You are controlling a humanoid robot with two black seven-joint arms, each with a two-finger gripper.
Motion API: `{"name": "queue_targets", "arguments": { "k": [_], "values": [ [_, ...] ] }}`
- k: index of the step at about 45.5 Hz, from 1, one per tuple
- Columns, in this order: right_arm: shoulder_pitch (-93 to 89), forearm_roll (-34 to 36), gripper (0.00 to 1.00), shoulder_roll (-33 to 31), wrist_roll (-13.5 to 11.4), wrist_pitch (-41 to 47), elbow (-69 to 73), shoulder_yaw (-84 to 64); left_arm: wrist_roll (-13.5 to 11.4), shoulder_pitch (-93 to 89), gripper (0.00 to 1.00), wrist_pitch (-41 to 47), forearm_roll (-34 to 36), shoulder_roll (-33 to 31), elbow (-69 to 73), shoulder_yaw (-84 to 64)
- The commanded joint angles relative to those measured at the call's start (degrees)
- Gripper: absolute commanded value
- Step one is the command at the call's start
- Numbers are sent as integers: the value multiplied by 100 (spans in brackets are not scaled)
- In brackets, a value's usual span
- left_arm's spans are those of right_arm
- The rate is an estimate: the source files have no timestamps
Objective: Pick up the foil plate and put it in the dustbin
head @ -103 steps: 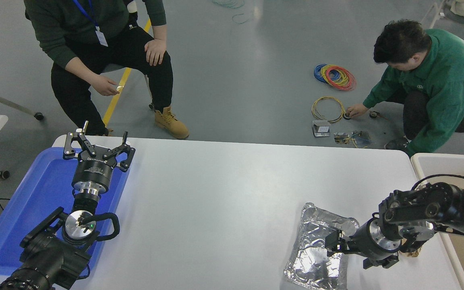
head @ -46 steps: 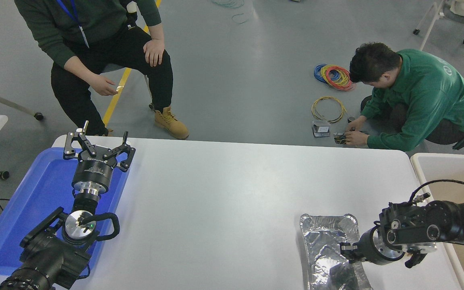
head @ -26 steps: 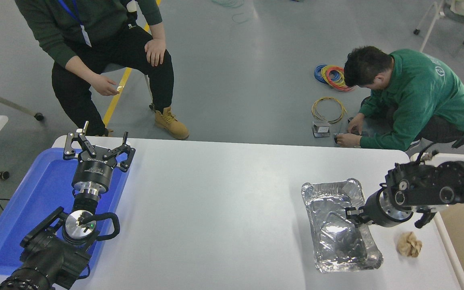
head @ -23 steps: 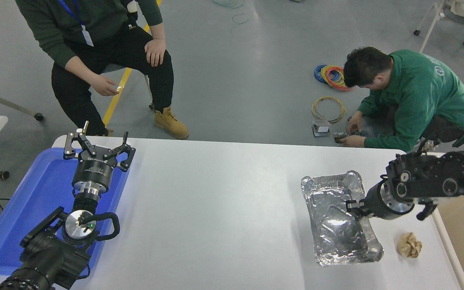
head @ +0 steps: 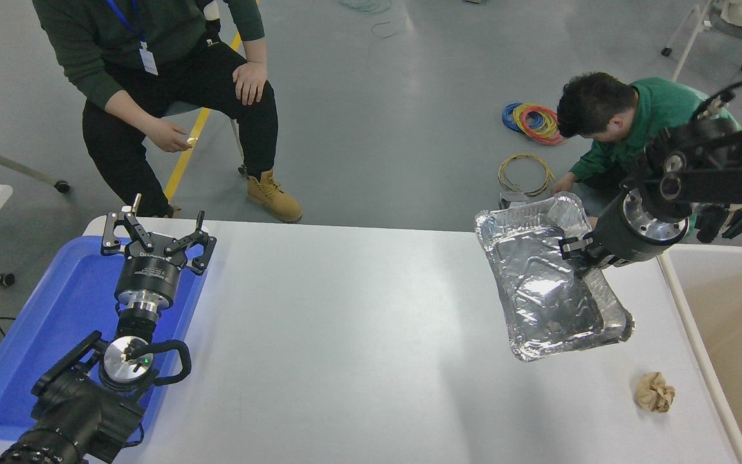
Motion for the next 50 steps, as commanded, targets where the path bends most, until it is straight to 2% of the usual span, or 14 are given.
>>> {"name": "queue_targets", "arguments": {
  "k": [1, 16, 36, 50],
  "values": [
    [1006, 42, 0, 10, 2, 947, 7, -196, 0, -3, 100, -1, 0, 4, 0, 0],
    [1762, 42, 0, 54, 2, 947, 16, -196, 0, -3, 100, -1, 0, 4, 0, 0],
    [1543, 51, 0, 36, -7, 947, -72, -152, 0, 6, 100, -1, 0, 4, 0, 0],
    [876, 42, 0, -456, -25, 947, -1152, -187, -9, 6, 100, -1, 0, 4, 0, 0]
  ]
}}
